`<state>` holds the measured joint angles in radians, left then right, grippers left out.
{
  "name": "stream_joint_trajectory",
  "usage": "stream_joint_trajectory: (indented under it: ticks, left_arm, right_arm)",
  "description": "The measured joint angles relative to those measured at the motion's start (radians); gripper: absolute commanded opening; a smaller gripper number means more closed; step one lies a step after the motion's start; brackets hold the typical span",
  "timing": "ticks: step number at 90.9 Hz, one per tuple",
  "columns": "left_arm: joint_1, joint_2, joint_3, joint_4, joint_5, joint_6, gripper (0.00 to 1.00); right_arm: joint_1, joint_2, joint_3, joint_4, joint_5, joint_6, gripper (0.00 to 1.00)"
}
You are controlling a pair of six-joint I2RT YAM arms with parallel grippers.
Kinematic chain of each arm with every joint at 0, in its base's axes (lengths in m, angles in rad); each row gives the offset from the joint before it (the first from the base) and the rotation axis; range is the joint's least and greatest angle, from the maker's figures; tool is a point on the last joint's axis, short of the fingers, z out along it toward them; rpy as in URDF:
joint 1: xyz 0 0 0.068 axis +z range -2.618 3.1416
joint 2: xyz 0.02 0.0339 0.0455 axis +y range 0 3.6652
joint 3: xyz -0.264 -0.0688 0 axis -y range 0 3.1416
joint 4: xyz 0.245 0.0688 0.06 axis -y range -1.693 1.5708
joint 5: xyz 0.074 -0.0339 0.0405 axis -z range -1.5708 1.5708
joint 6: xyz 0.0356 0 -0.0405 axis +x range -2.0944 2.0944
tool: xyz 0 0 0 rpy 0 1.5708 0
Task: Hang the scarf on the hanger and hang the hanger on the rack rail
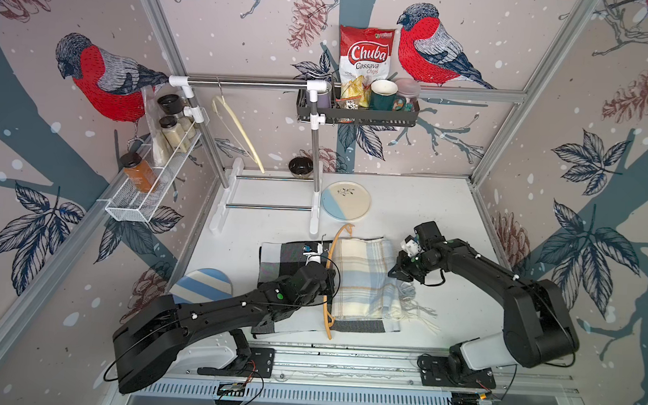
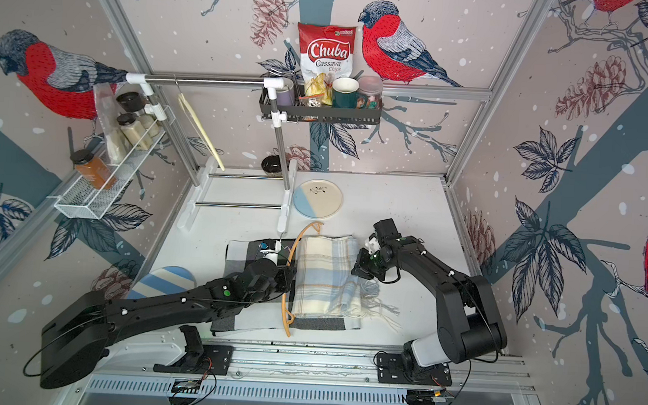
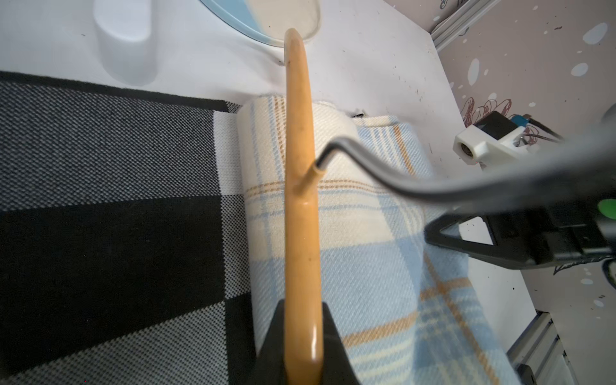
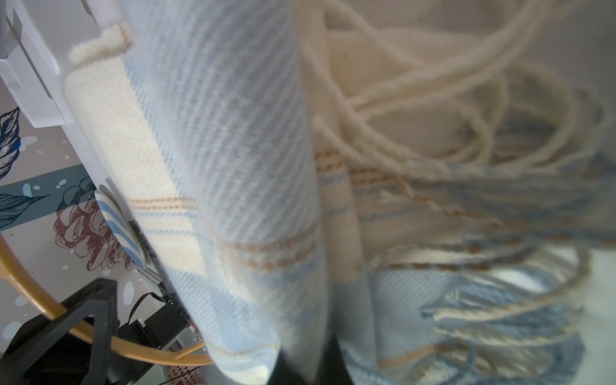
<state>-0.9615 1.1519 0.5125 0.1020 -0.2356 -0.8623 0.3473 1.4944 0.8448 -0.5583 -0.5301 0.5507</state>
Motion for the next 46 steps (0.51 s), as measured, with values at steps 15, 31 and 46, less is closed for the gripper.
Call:
stream_joint_trajectory:
  ticks: [15,31,46]
  left_arm:
    - [0.0,-0.062,0.1,-0.123,0.004,0.037,0.0]
    - [0.0,-0.066,0.285,-0.301,0.034,0.097,0.0]
    - [-0.002,-0.009,0.608,-0.505,0.055,0.174,0.0]
  right_arm:
    - [-0.02,0.025,-0.016,0.018,0.007,-0.005,0.0]
    - [-0.021,0.002,-0.027,0.047,-0.029,0.0,0.0]
    - [-0.023,-0.101,-0.021,0.105,-0.095,0.046,0.0]
